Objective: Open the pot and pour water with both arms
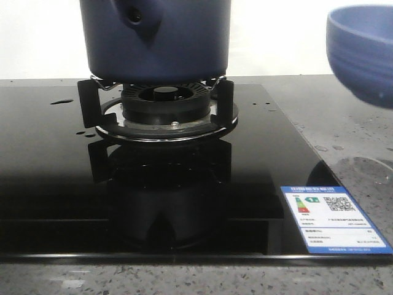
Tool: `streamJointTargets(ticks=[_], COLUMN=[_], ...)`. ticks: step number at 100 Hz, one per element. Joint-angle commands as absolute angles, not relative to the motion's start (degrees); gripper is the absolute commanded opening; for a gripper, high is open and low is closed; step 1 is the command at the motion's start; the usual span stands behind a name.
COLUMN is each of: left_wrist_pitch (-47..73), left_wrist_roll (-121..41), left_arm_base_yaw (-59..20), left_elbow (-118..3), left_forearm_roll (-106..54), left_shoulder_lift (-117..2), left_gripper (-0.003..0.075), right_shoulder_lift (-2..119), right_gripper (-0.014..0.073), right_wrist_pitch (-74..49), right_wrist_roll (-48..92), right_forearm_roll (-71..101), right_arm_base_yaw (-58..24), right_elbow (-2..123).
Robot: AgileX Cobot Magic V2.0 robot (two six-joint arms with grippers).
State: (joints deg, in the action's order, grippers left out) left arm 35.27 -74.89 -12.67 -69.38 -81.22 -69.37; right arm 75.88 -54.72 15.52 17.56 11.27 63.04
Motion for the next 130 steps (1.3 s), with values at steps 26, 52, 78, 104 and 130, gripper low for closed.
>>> streamJointTargets(ticks=[26, 52, 78, 104, 130], left_wrist_pitch=[33.86, 33.86, 34.99, 44.08, 44.24], left_wrist_roll=[-75.2, -75.2, -75.2, -75.2, -80.63], left_arm_base_yaw=[-13.21, -13.21, -13.21, -13.3, -16.13], left_elbow=[-71.83, -71.83, -71.83, -71.83, -71.83], left_forearm_roll=[-84.9, -84.61, -84.52, -85.04, -86.03], left_shoulder_lift=[-67.69, -67.69, -68.25, -74.25, -80.35], left_gripper=[0.0348, 0.0348, 0.0348, 0.0348, 0.0348], right_shoulder_lift=[79.11, 80.47, 80.47, 77.03, 71.97], right_gripper=[-0.0045, -0.0041, 0.0416, 0.0477, 0.0477], right_wrist_pitch=[-52.19, -52.87, -58.21, -63.55, -63.45], right_wrist_roll=[15.3, 15.3, 15.54, 15.54, 15.54], right_forearm_roll=[18.28, 17.47, 17.75, 21.13, 21.6], right_arm_base_yaw=[11.67, 11.67, 11.67, 11.67, 11.67], right_elbow=[63.28, 63.39, 68.62, 75.51, 75.84])
